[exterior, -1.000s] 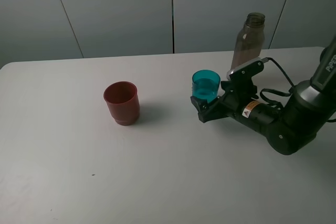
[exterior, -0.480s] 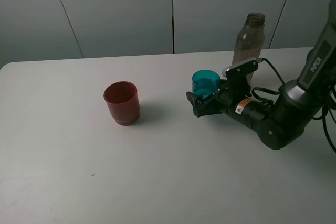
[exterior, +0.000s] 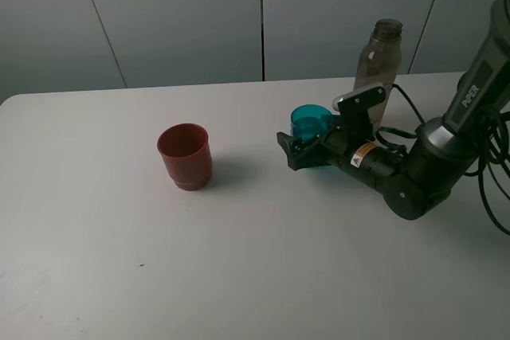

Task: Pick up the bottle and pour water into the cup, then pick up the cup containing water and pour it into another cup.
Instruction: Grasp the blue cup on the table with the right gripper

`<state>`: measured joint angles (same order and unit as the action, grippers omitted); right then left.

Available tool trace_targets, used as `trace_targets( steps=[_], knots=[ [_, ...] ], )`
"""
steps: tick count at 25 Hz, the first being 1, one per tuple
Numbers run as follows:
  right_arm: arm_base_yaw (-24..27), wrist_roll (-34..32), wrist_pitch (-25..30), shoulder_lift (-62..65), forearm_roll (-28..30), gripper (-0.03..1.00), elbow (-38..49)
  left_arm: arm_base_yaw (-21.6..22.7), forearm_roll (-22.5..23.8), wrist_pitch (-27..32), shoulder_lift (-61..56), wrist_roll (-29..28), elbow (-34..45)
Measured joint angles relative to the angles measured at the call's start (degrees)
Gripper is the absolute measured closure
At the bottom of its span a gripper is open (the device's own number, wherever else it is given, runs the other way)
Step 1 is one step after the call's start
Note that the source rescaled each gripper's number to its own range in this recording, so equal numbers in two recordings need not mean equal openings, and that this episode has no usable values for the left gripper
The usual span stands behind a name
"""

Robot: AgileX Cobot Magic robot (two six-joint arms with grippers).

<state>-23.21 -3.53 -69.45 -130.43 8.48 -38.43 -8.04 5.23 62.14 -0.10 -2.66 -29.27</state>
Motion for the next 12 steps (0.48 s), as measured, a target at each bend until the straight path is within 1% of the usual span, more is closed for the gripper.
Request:
trace_targets(
  steps=[1, 2, 3, 5, 6, 12],
  knots=[
    [0.0, -0.09, 0.0, 0.0, 0.0, -0.01, 0.0, 0.0, 0.0, 0.0, 0.0, 0.0, 0.0],
    [0.0, -0.09, 0.0, 0.0, 0.0, 0.11, 0.0, 0.0, 0.0, 0.0, 0.0, 0.0, 0.0],
    [0.0, -0.09, 0.0, 0.0, 0.0, 0.33, 0.0, 0.0, 0.0, 0.0, 0.0, 0.0, 0.0],
    [0.0, -0.09, 0.0, 0.0, 0.13, 0.96, 0.0, 0.0, 0.0, 0.0, 0.0, 0.0, 0.0],
    [0.0, -0.09, 0.0, 0.0, 0.13, 0.94, -0.03, 0.0, 0.0, 0.0, 0.0, 0.0, 0.0],
    [0.0, -0.09, 0.0, 0.0, 0.13, 0.94, -0.12, 0.0, 0.0, 0.0, 0.0, 0.0, 0.0]
  ],
)
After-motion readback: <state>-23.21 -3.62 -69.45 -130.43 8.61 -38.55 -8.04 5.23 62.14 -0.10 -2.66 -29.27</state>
